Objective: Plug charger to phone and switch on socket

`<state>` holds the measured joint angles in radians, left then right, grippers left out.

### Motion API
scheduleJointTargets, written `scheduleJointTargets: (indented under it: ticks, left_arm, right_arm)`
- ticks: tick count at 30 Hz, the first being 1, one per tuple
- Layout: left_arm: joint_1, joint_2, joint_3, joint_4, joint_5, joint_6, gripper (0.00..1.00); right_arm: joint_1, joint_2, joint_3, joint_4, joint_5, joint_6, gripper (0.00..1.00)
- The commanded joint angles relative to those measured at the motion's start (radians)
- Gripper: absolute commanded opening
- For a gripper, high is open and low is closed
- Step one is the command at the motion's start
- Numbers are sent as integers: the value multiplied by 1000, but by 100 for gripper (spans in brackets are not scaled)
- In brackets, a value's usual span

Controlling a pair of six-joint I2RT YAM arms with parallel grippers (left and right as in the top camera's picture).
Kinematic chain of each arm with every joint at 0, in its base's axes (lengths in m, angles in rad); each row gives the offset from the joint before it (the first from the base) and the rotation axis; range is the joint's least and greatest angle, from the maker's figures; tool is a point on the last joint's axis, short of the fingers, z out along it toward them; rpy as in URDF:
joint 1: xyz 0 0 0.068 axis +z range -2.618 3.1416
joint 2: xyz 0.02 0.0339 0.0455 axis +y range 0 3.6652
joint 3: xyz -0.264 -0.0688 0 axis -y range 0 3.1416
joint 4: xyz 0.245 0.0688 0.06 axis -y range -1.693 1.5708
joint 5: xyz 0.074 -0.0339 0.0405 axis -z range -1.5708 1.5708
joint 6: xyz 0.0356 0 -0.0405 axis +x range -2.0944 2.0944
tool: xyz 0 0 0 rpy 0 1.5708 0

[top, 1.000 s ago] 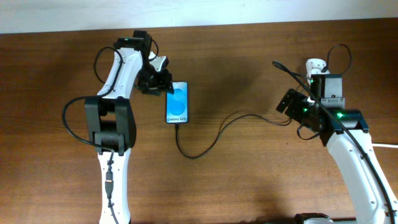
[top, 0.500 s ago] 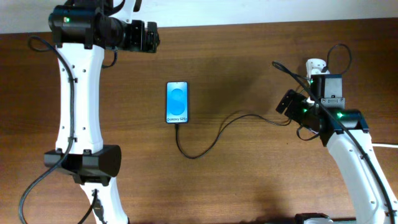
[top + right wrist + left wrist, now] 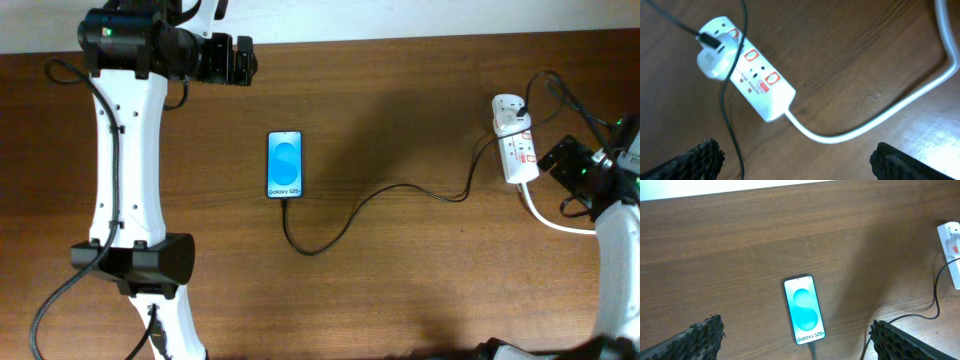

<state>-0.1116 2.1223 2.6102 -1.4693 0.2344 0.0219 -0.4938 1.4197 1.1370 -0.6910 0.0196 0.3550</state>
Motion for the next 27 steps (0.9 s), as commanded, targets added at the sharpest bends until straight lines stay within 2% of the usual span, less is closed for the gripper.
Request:
scheduleJointTargets:
  ticks: [1,3,6,11,12,18,27]
  left_arm:
    - [3,-11,-2,1,-4,8,99]
    - [3,-11,-2,1,-4,8,99]
    - [3,-11,-2,1,-4,8,99]
    - [3,-11,-2,1,-4,8,99]
    - [3,-11,-2,1,-4,8,100]
    - [3,-11,-2,1,-4,8,99]
    - [3,-11,-2,1,-4,8,99]
  right_arm:
    - [-71,152,12,67,-107,23,99]
    - [-82,257,12,178,-115,30,99]
    - [-82,390,12,349,-144,151,99]
    - [-80,479,13,559,-121,149,100]
    - [-69,499,13,604,-123,96,100]
    - [-16,541,13,640,-113,-95,100]
    - [18,586,13,700,-113,-141,100]
